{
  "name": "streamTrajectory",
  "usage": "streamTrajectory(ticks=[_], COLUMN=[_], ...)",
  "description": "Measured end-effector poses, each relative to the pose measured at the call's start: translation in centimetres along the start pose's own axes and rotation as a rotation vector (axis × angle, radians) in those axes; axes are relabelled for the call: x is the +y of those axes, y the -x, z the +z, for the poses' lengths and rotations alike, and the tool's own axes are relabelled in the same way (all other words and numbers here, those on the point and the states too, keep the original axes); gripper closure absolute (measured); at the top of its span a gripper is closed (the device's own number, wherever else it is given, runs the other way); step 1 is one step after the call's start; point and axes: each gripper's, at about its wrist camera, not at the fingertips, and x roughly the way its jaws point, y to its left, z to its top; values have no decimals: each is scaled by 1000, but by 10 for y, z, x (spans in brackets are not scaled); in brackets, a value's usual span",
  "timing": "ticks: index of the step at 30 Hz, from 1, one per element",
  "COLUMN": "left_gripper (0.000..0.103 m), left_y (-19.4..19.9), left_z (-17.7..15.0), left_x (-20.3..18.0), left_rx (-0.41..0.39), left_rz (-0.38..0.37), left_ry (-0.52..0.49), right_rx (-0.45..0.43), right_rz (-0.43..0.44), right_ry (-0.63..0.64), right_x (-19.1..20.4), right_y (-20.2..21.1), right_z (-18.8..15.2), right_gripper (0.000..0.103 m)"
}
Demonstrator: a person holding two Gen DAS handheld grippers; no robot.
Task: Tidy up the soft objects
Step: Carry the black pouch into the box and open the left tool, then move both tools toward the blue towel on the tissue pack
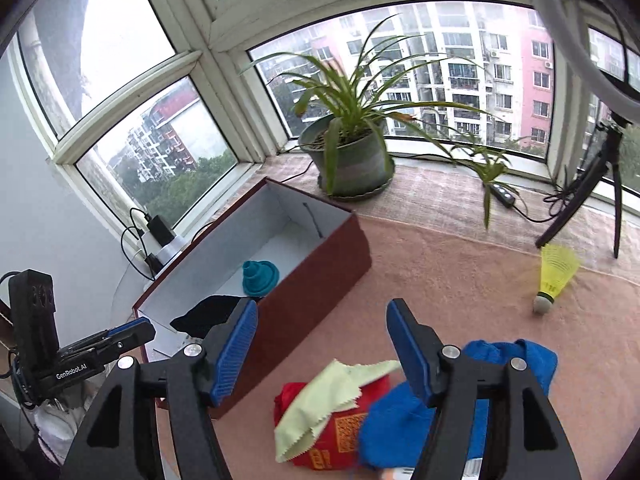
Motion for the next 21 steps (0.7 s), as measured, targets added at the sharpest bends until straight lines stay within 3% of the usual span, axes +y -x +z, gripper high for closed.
streamTrajectory(ticks=[9,13,21], left_gripper=[62,49,49], left_y=[-25,-44,-87], left_z=[-16,-22,-28], left_x=[-60,-84,-130], left_rx=[53,111,246], left_rz=[-48,-97,-145], left_ry=[-44,-44,-82], right_rx=[15,70,194], right_rz=[-96,-92,-58], right_ry=[-81,-107,-154], right_x=[-86,-118,-167], right_y=[40,45,31], right_z=[-22,-28,-38], right_gripper=[40,40,40])
